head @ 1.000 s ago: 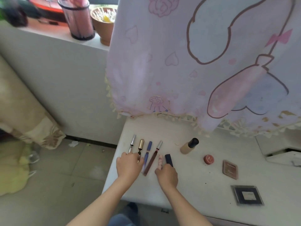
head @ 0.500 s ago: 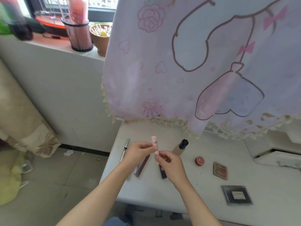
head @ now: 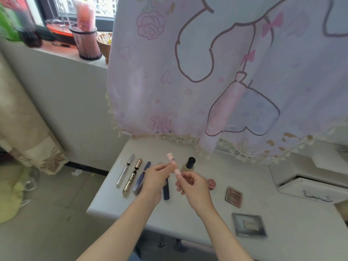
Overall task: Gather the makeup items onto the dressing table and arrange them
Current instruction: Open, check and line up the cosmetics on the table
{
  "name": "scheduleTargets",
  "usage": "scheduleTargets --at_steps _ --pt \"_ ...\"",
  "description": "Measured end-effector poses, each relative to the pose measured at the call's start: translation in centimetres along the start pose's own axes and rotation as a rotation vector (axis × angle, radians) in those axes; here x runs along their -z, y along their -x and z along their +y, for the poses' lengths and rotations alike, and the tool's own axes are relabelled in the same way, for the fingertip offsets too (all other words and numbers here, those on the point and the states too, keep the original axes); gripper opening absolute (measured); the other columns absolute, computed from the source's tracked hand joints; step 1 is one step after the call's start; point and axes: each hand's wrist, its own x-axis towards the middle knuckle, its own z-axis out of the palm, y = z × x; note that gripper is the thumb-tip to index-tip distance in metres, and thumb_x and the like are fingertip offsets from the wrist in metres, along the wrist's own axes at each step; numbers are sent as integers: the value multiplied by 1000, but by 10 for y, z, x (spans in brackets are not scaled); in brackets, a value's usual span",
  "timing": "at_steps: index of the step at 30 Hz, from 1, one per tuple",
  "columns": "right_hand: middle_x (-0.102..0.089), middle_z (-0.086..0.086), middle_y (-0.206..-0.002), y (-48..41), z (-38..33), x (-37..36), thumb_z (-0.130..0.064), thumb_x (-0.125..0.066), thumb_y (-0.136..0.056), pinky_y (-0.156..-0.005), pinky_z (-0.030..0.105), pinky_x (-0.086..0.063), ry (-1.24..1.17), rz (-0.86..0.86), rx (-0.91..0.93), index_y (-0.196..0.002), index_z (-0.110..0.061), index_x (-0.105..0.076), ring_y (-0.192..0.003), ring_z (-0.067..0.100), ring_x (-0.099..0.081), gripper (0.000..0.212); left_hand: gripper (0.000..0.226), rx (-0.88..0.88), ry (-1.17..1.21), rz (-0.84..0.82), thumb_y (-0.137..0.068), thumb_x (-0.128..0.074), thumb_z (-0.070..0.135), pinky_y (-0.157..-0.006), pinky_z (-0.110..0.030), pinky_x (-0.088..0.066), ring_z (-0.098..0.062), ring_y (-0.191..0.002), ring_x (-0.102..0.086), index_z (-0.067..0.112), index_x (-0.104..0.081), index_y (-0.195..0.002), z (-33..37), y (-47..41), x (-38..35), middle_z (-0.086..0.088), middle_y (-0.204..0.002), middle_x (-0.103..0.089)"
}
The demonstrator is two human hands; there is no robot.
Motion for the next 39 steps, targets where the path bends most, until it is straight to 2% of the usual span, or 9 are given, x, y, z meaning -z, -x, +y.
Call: scheduleTargets --at_steps 5,10,15,19,21,24,32,36,39 --pt "-58 -1 -59 -1 -4 9 -28 -63 -84 -59 25 -43 22 -32 4 -73 -14 -61 -54 12 -52 19 23 25 170 109 -82 -64 16 -43 -16 -28 -7 -48 -33 16 -58 -60 -4 14 -17 0 -60 -42" --pt "-59 -1 -61 6 -1 18 -34 -63 -84 -61 26 -43 83 -85 14 -74 -13 -62 -56 12 -52 23 21 55 287 183 -84 -62 15 -57 -22 -26 -10 -61 -35 20 -57 -64 -11 29 -31 3 -61 -47" --pt "-63 3 -69 11 3 44 -26 -64 -83 -63 25 -45 82 -162 39 -81 -12 -66 -61 11 -54 15 9 -6 74 136 -83 -64 27 -56 -22 -31 -10 -62 -43 18 -63 -83 -9 47 -27 2 -79 -57" --pt "-60 -3 -62 8 -1 71 -13 -62 -84 -49 12 -41 52 -277 28 -81 -16 -65 -47 0 -50 5 40 -680 -722 273 -84 -57 16 -78 -9 -43 -4 -92 -51 26 -49 -121 -15 49 -2 7 -113 -58" --pt "-59 -2 -60 5 -4 78 -10 -62 -83 -48 13 -40 58 -333 42 -77 -16 -66 -46 2 -48 10 33 -1092 -1303 310 -76 -52 29 -76 -25 -43 -12 -91 -47 30 -52 -109 -25 43 7 7 -104 -68" --pt "-58 -1 -58 2 -6 84 -8 -61 -84 -49 16 -38 79 -394 67 -71 -19 -66 -43 2 -47 17 10 -1249 -1443 356 -78 -53 37 -65 -25 -28 -12 -76 -42 29 -58 -83 -32 45 2 14 -69 -70" --pt "-56 -6 -43 -30 -25 162 -3 -62 -83 -41 8 -35 71 -72 162 -62 -17 -65 -39 0 -43 25 57 -871 -1269 469 -81 -36 65 -59 -17 -27 -14 -66 -36 25 -74 -68 -36 56 56 11 -56 -66" --pt "-59 -8 -42 -24 -41 140 2 -60 -83 -42 9 -37 27 -220 189 -65 -18 -66 -38 0 -45 27 6 -420 -772 317 -78 -69 29 -65 -7 -41 -6 -65 -48 29 -71 -72 -21 66 17 2 -70 -55" --pt "-62 -7 -48 -12 -37 114 3 -58 -83 -48 11 -41 -110 -238 170 -69 -17 -69 -43 2 -48 26 5 -320 -320 194 -80 -67 13 -54 1 -37 4 -62 -53 16 -71 -78 -10 66 -18 -2 -76 -66"
